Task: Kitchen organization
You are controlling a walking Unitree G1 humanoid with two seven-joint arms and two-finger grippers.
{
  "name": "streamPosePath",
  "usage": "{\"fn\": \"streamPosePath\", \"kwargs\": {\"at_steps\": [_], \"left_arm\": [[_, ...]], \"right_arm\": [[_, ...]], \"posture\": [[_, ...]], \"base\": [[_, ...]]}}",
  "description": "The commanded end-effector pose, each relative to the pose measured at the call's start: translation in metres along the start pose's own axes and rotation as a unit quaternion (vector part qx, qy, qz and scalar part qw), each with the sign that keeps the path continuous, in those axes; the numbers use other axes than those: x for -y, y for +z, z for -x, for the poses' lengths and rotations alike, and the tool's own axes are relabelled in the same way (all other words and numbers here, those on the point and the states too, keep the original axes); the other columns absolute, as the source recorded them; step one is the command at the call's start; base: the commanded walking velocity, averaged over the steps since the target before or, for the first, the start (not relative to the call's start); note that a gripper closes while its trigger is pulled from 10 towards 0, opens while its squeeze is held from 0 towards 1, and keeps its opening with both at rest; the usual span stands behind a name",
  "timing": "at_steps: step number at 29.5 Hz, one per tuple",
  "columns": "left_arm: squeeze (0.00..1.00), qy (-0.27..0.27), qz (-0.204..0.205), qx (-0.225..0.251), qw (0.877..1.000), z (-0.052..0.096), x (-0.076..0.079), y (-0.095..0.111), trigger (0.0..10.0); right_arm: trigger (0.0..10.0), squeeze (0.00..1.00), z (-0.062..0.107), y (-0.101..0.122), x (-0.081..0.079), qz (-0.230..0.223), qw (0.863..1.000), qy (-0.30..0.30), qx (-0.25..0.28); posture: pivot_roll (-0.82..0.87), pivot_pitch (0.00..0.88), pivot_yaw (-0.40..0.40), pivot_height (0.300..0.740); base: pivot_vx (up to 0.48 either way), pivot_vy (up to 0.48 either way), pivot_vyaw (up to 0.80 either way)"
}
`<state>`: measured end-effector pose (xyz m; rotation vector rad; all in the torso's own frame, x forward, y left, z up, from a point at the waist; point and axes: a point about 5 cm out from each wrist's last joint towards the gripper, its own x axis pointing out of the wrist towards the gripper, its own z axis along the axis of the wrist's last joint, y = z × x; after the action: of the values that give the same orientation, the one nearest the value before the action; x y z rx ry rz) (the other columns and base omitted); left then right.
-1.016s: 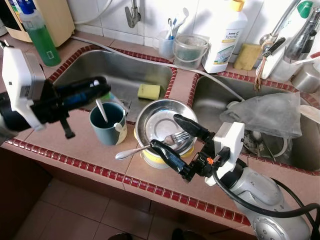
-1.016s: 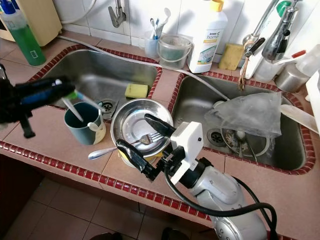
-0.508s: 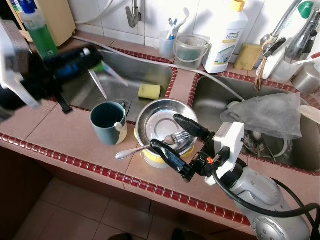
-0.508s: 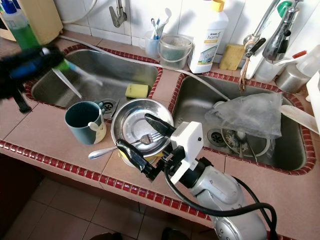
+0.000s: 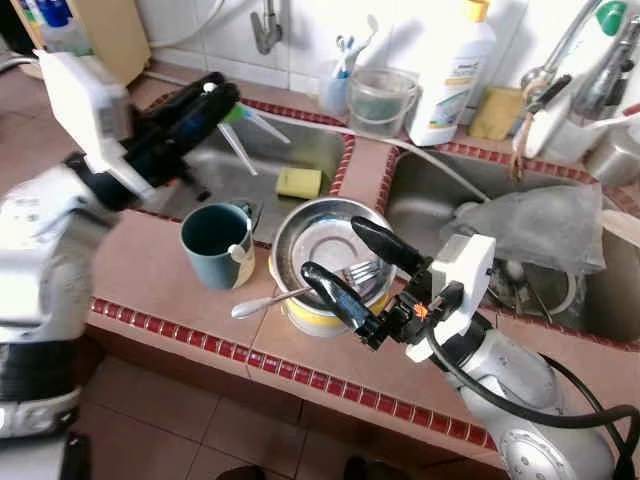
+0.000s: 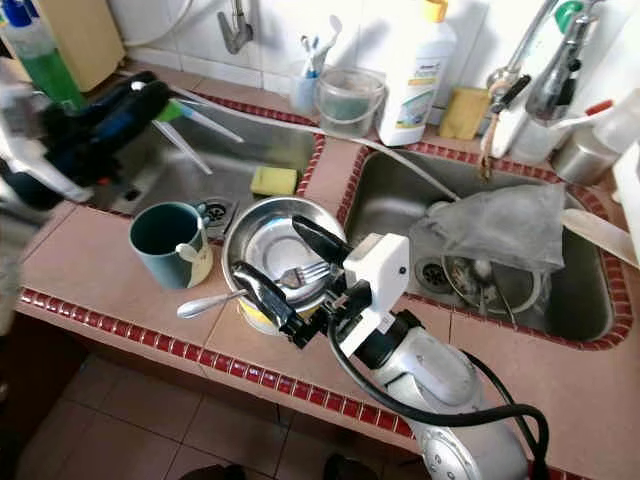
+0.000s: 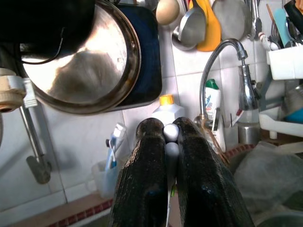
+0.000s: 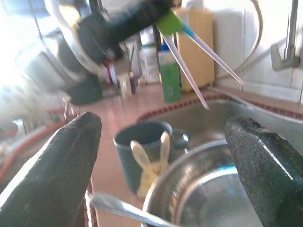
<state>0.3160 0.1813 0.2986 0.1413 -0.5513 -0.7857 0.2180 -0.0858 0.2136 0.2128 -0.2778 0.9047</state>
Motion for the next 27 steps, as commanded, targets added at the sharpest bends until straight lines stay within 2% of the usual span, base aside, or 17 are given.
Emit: {"fn": "streamPosePath", "kwargs": {"at_steps": [1,5,6,9,16,21,27], "left_arm": [[0.00,-0.004,-0.016,0.010,1.000,-0.008,-0.002,0.003,10.0],[0.00,0.012,-0.028,0.009,0.999,-0.024,-0.011,-0.009,10.0],[0.00,0.012,-0.028,0.009,0.999,-0.024,-0.011,-0.009,10.0],[0.00,0.026,-0.022,0.014,0.999,-0.037,-0.021,-0.013,10.0],[0.00,0.002,-0.033,-0.008,0.999,-0.057,-0.020,-0.027,10.0],[0.00,-0.024,-0.024,-0.023,0.999,-0.063,-0.016,-0.037,10.0],[0.00,-0.048,-0.050,-0.034,0.997,-0.063,-0.020,-0.036,10.0]], "right_arm": [[10.0,0.00,0.003,0.006,-0.002,0.000,1.000,-0.006,0.007],[10.0,0.00,0.006,0.010,-0.004,0.000,1.000,-0.016,0.009],[10.0,0.00,0.006,0.010,-0.004,0.000,1.000,-0.016,0.009],[10.0,0.00,0.010,0.012,-0.005,0.001,1.000,-0.026,0.009],[10.0,0.00,0.015,0.019,-0.013,-0.010,0.999,-0.039,0.014],[10.0,0.00,0.019,0.025,-0.017,-0.017,0.998,-0.051,0.018],[10.0,0.00,0.028,0.032,-0.020,-0.013,0.997,-0.075,0.019]], "posture": [[-0.07,0.164,-0.003,0.740],[-0.10,0.177,0.006,0.740],[-0.10,0.177,0.006,0.740],[-0.12,0.188,0.015,0.740],[-0.16,0.209,0.034,0.740],[-0.17,0.226,0.040,0.740],[-0.18,0.259,0.046,0.740]], "base": [[0.000,0.000,0.00],[0.000,0.000,0.00],[0.000,0.000,0.00],[0.000,0.000,0.00],[0.000,0.000,0.00],[0.000,0.000,0.00],[0.000,0.000,0.00]]}}
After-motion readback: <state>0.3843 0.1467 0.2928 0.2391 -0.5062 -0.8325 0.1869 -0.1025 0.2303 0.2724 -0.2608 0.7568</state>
